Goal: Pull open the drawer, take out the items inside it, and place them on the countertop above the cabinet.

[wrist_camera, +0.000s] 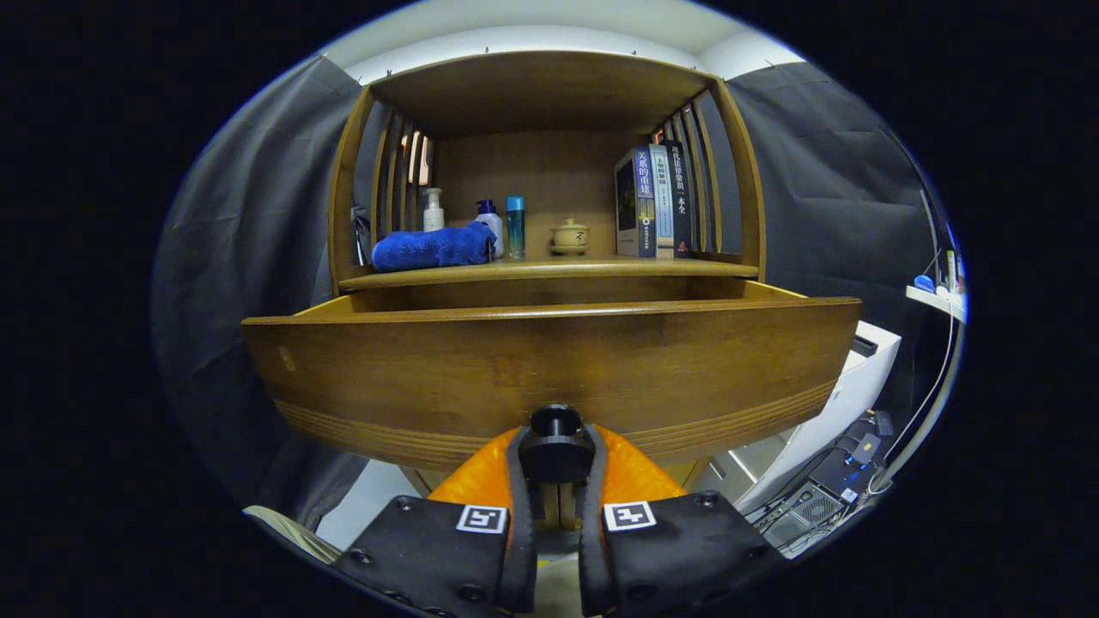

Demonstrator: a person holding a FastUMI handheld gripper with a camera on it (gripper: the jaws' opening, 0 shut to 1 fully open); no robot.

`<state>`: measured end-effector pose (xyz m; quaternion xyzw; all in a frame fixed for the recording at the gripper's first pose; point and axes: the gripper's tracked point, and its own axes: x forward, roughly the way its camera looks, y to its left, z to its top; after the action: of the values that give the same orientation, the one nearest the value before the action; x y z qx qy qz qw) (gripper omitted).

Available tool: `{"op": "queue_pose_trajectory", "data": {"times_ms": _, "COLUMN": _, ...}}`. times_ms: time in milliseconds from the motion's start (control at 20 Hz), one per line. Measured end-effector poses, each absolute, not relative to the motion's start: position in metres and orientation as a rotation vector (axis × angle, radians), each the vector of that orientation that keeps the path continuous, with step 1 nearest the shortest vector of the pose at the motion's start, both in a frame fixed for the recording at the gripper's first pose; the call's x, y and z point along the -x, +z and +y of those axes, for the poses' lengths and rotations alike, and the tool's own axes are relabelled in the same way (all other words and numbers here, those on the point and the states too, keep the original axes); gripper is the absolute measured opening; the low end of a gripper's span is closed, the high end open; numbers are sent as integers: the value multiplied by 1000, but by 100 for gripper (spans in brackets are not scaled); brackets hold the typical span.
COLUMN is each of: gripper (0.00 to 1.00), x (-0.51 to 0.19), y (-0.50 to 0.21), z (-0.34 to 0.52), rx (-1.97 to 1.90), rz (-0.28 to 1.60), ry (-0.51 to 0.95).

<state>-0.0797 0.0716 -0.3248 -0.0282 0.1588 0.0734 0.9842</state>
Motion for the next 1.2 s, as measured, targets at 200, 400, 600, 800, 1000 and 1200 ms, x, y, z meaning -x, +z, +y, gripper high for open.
{"op": "queue_pose_trajectory", "data": {"times_ms": 200, "gripper": 28, "x": 95, "y": -326, "z": 70, "rx": 62, "rz": 323, "ry": 153}}
{"op": "queue_pose_trajectory", "data": {"times_ms": 400, "gripper": 28, "x": 109, "y": -327, "z": 67, "rx": 64, "rz": 328, "ry": 153}}
{"op": "queue_pose_trajectory", "data": {"times_ms": 600, "gripper": 28, "x": 122, "y": -328, "z": 66, "rx": 65, "rz": 334, "ry": 156}}
{"op": "queue_pose_trajectory", "data": {"times_ms": 800, "gripper": 28, "x": 128, "y": -328, "z": 65, "rx": 71, "rz": 336, "ry": 153}}
{"op": "queue_pose_trajectory", "data": {"times_ms": 1000, "gripper": 31, "x": 129, "y": -327, "z": 65, "rx": 48, "rz": 351, "ry": 153}}
{"op": "queue_pose_trajectory", "data": {"times_ms": 1200, "gripper": 48, "x": 131, "y": -319, "z": 66, "rx": 16, "rz": 415, "ry": 150}}
